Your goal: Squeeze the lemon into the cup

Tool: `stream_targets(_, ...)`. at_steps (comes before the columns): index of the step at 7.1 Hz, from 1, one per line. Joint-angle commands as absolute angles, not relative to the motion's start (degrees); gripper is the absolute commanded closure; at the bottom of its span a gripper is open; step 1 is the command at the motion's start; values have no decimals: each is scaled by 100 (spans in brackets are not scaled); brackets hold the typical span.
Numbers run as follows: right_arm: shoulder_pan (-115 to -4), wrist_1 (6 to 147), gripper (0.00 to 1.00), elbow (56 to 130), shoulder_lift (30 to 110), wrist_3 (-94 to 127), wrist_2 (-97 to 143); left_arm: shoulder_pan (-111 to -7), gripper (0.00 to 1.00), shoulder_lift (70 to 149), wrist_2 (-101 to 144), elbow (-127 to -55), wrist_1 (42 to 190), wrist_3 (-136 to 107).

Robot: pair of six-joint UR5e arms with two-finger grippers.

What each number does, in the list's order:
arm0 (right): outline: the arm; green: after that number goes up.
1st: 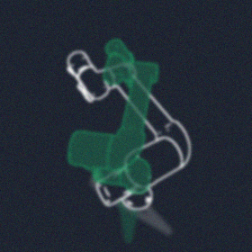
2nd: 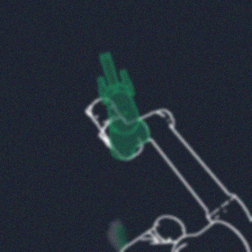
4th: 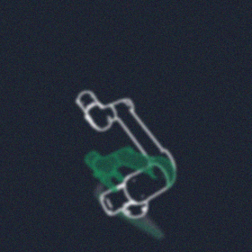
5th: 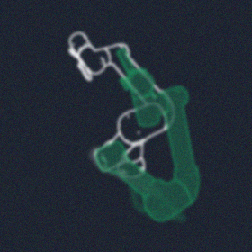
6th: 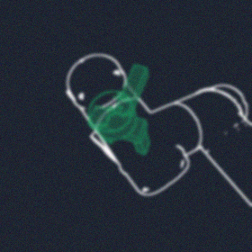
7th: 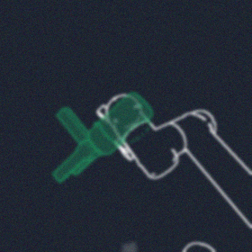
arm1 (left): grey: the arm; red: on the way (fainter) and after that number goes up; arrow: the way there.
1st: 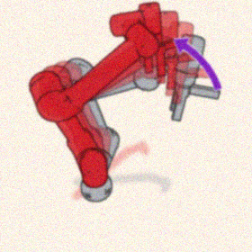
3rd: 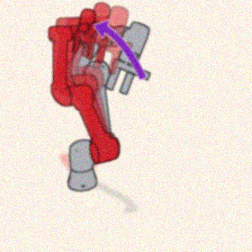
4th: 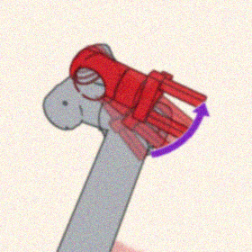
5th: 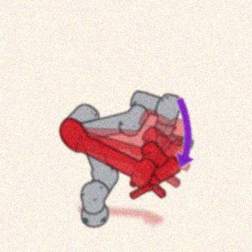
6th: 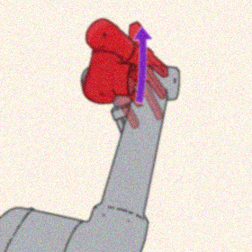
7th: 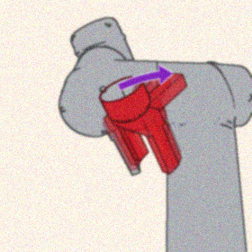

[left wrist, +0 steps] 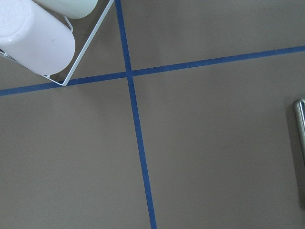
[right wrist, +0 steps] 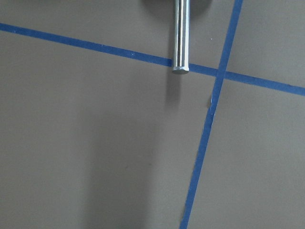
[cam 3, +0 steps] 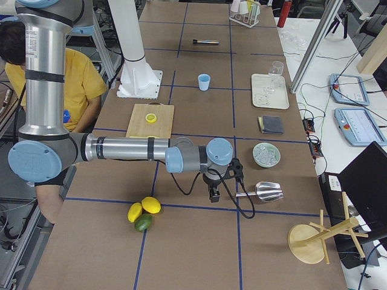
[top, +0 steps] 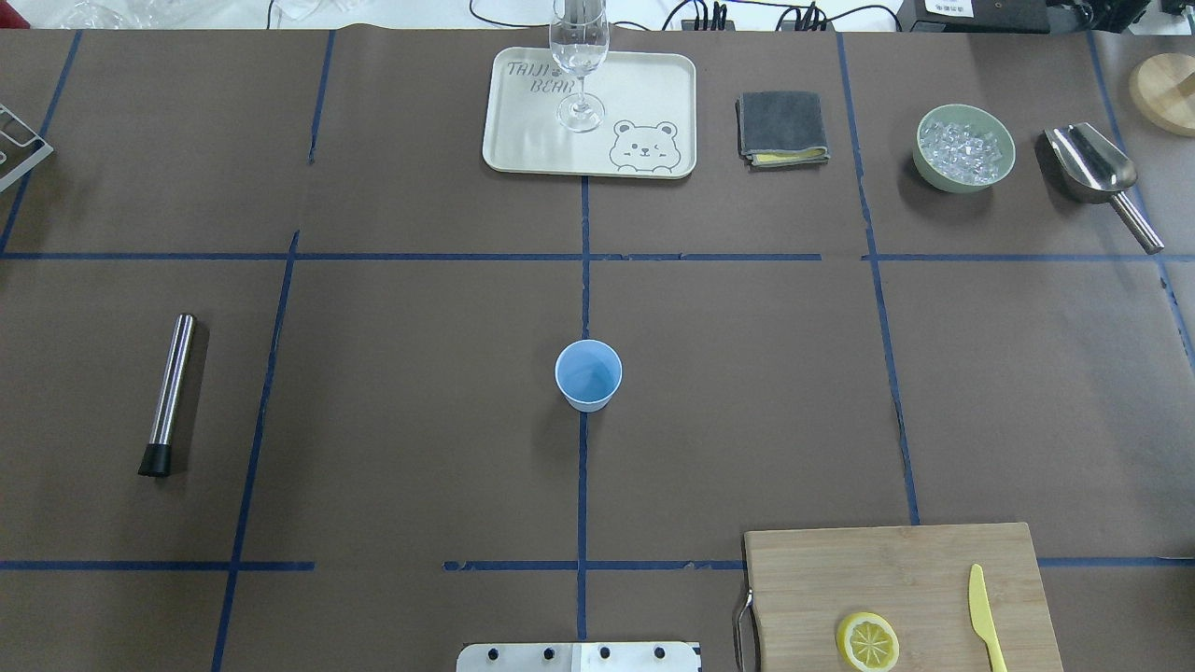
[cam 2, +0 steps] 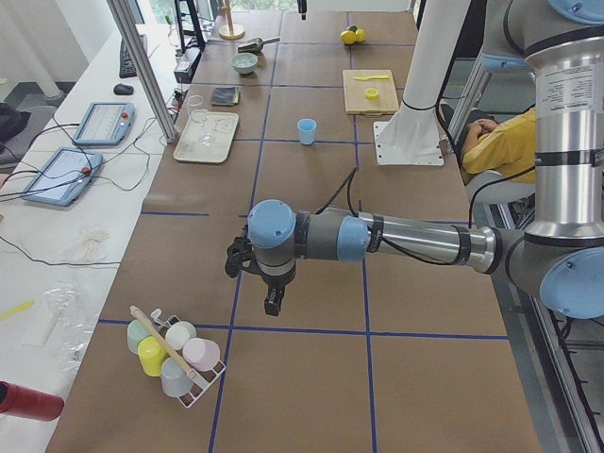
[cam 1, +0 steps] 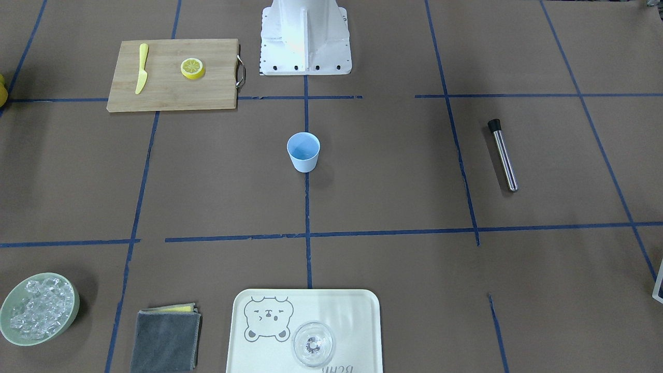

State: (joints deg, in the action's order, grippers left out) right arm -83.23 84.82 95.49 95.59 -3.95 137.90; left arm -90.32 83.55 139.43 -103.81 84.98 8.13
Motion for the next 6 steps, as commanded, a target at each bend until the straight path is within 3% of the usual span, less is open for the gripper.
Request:
stream_targets(1, -8315, 8464, 0, 9772, 9729, -439, 13983, -9026, 0, 8350, 13948, -10389, 8517, 817)
stream_targets(6, -7912, 8464, 0, 10343, 9765, 171, 14098, -9018, 0, 8358, 13948, -10397, 8832, 817)
